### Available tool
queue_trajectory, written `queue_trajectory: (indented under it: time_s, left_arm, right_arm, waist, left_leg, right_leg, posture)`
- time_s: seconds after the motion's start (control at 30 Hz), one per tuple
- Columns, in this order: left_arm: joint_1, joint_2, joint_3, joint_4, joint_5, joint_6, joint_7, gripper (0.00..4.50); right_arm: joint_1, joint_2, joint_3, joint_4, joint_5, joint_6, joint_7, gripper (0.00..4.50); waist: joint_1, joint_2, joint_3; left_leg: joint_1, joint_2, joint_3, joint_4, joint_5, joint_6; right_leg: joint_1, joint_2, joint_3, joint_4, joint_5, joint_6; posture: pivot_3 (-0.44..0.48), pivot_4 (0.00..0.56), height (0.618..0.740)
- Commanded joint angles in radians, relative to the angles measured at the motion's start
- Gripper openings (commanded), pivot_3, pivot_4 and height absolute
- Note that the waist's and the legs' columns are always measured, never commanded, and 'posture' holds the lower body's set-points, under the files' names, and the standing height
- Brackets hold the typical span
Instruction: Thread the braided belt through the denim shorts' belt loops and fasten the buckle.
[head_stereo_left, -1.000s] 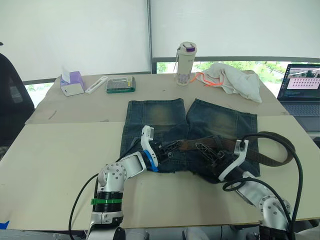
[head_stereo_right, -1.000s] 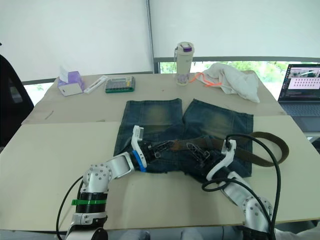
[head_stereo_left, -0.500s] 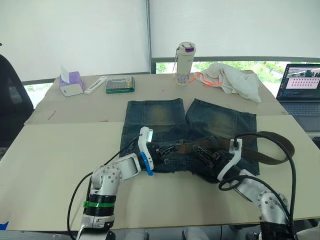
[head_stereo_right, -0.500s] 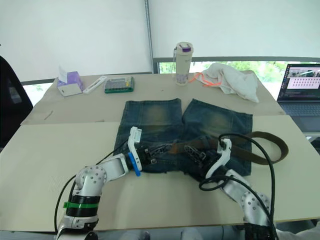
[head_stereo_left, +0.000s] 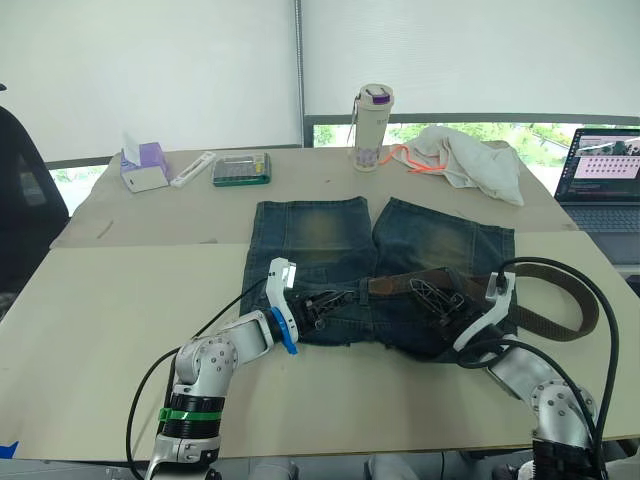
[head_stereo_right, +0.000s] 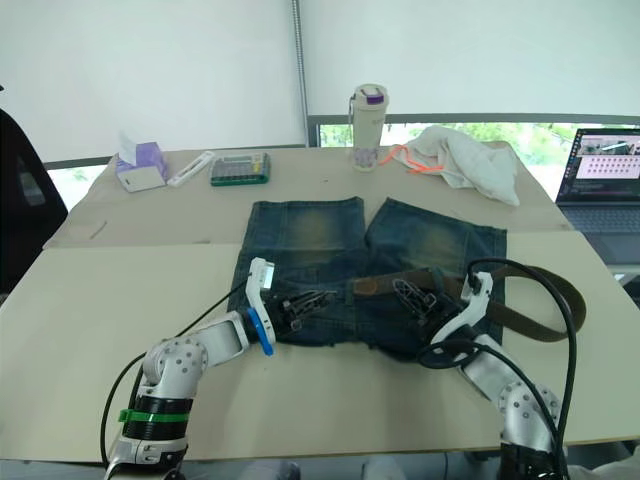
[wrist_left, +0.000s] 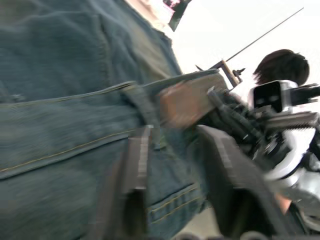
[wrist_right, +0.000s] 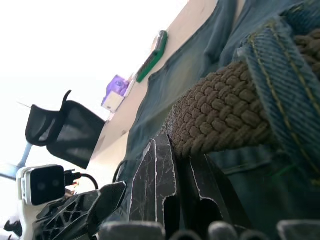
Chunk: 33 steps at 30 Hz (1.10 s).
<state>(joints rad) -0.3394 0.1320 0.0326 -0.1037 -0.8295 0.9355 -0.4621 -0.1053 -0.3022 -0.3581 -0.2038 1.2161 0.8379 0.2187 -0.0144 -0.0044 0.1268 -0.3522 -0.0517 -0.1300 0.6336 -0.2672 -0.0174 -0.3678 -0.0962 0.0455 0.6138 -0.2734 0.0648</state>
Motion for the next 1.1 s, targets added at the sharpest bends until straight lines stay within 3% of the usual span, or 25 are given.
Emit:
queue_trajectory:
  time_s: [0.03, 0.07, 0.4, 0.7, 0.93, 1.1]
  left_arm:
    - [0.015, 0.032, -0.02, -0.053, 0.023, -0.036, -0.044, 3.45]
    - [0.024, 0.051, -0.022, -0.064, 0.035, -0.054, -0.064, 3.76]
    - [0.08, 0.158, -0.064, -0.115, 0.138, -0.203, -0.184, 3.76]
    - [0.114, 0.158, -0.098, -0.107, 0.201, -0.285, -0.208, 3.76]
    - [0.125, 0.133, -0.084, -0.111, 0.207, -0.305, -0.185, 3.76]
    - [0.133, 0.117, -0.077, -0.107, 0.205, -0.316, -0.177, 3.76]
  right_arm:
    - [-0.012, 0.007, -0.023, -0.021, 0.017, -0.024, -0.01, 0.0]
    - [-0.017, 0.005, -0.025, -0.014, 0.01, -0.024, -0.022, 0.0]
    - [-0.053, -0.032, -0.004, 0.03, -0.018, 0.057, -0.148, 0.0]
    - [-0.117, 0.083, 0.044, -0.006, 0.088, 0.13, -0.36, 0.0]
    - [-0.089, 0.062, 0.084, -0.056, 0.147, 0.189, -0.351, 0.0]
    - [-0.12, 0.012, 0.112, -0.068, 0.019, 0.141, -0.331, 0.0]
  waist:
    - [0.0, 0.0, 0.0]
    - [-0.001, 0.0, 0.0]
    - [0.005, 0.0, 0.0]
    - [-0.004, 0.001, 0.0]
    - [-0.003, 0.001, 0.0]
    - [-0.003, 0.001, -0.001]
  left_leg:
    - [0.0, 0.0, 0.0, 0.0, 0.0, 0.0]
    - [0.0, 0.0, 0.0, 0.0, 0.0, 0.0]
    - [0.0, 0.0, -0.001, 0.0, 0.0, 0.0]
    - [0.0, 0.003, -0.001, -0.002, 0.0, 0.0]
    - [0.0, 0.003, -0.002, -0.002, 0.0, 0.0]
    - [0.0, 0.003, -0.001, -0.002, 0.0, 0.0]
  right_leg:
    - [0.0, 0.0, 0.0, 0.0, 0.0, 0.0]
    - [0.0, 0.0, 0.0, 0.0, 0.0, 0.0]
    - [0.0, -0.001, 0.0, -0.001, 0.0, -0.001]
    - [-0.002, 0.002, 0.002, -0.001, 0.001, -0.002]
    - [-0.002, 0.002, 0.002, -0.001, 0.001, -0.002]
    - [-0.002, 0.002, 0.002, -0.001, 0.001, -0.002]
  posture:
    - [0.0, 0.15, 0.74]
    - [0.0, 0.15, 0.74]
    - [0.0, 0.15, 0.74]
    - [0.0, 0.15, 0.74]
    - [0.0, 0.15, 0.74]
    - [0.0, 0.15, 0.74]
